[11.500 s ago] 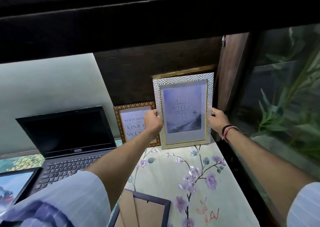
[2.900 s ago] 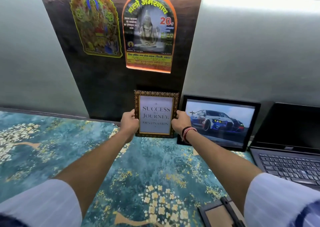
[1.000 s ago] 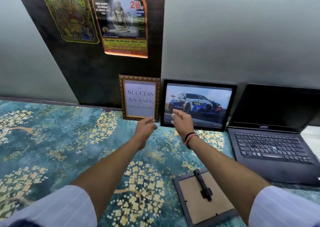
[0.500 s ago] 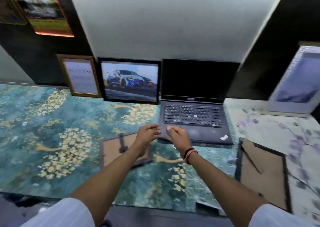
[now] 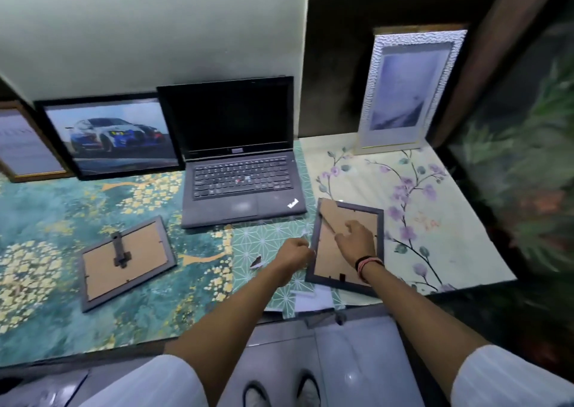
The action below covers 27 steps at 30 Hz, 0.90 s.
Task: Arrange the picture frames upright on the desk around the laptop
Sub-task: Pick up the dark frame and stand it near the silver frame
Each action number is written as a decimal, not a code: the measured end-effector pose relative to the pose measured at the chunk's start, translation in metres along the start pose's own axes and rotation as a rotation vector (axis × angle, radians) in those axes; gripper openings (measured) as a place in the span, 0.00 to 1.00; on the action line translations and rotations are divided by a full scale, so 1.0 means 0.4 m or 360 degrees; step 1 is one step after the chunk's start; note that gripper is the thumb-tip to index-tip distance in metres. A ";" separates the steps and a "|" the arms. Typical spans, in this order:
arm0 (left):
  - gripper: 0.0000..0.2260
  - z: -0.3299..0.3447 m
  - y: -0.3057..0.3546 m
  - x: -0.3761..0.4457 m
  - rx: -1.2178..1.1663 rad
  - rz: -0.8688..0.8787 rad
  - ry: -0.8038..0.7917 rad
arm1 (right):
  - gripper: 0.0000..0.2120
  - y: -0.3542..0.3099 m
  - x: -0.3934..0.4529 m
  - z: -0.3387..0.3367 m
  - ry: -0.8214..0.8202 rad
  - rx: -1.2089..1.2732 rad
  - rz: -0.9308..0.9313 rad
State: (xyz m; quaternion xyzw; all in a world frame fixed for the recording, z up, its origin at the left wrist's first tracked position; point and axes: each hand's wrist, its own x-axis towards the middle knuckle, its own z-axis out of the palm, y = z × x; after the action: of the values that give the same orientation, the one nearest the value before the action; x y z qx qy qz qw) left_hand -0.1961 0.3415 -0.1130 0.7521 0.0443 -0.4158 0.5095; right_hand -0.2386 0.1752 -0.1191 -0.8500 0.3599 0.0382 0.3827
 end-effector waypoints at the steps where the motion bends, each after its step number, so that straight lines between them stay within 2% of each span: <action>1: 0.04 0.021 0.000 0.002 0.0041 -0.0023 0.0022 | 0.24 0.017 0.012 -0.004 -0.0032 -0.0120 0.0004; 3: 0.02 0.047 -0.013 0.020 0.0078 -0.0025 0.0090 | 0.25 0.036 0.030 0.007 -0.0082 -0.0352 -0.0031; 5: 0.13 0.061 -0.018 0.033 0.0062 -0.0043 0.0137 | 0.23 0.040 0.037 0.022 -0.0097 -0.0535 -0.0081; 7: 0.19 0.062 -0.021 0.034 0.0018 -0.0044 0.0129 | 0.20 0.031 0.045 0.029 -0.0046 -0.0650 -0.0133; 11: 0.22 0.042 -0.032 0.022 0.0034 0.0031 -0.0119 | 0.23 0.028 0.070 0.001 -0.0099 -0.0685 -0.0176; 12: 0.25 0.034 -0.037 0.021 0.0169 0.0108 -0.0160 | 0.24 0.031 0.074 -0.013 -0.0131 -0.0700 -0.0211; 14: 0.31 0.014 -0.045 0.030 0.0694 0.0359 -0.0070 | 0.24 0.046 0.079 -0.036 -0.0207 -0.0737 -0.0296; 17: 0.38 -0.015 -0.050 0.053 0.1448 0.0734 0.0047 | 0.19 0.054 0.092 -0.070 -0.0324 -0.0742 -0.0346; 19: 0.37 -0.028 -0.041 0.069 0.1678 0.0990 0.0102 | 0.17 0.044 0.105 -0.099 -0.0386 -0.0609 -0.0325; 22: 0.26 -0.027 -0.011 0.091 0.1630 0.1373 0.0109 | 0.17 0.027 0.131 -0.139 -0.0453 -0.0499 -0.0297; 24: 0.20 -0.012 0.028 0.095 0.1389 0.1437 0.0078 | 0.20 0.022 0.162 -0.170 -0.0465 -0.0448 -0.0248; 27: 0.14 0.000 0.101 0.099 0.0929 0.1335 0.0079 | 0.17 0.011 0.202 -0.225 -0.0591 -0.0205 -0.0167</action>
State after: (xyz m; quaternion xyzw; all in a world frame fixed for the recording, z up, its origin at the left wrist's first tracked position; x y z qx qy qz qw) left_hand -0.1505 0.3080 -0.1101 0.8257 -0.3674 -0.1526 0.3999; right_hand -0.2006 0.0652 -0.0861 -0.8686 0.2352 0.1972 0.3890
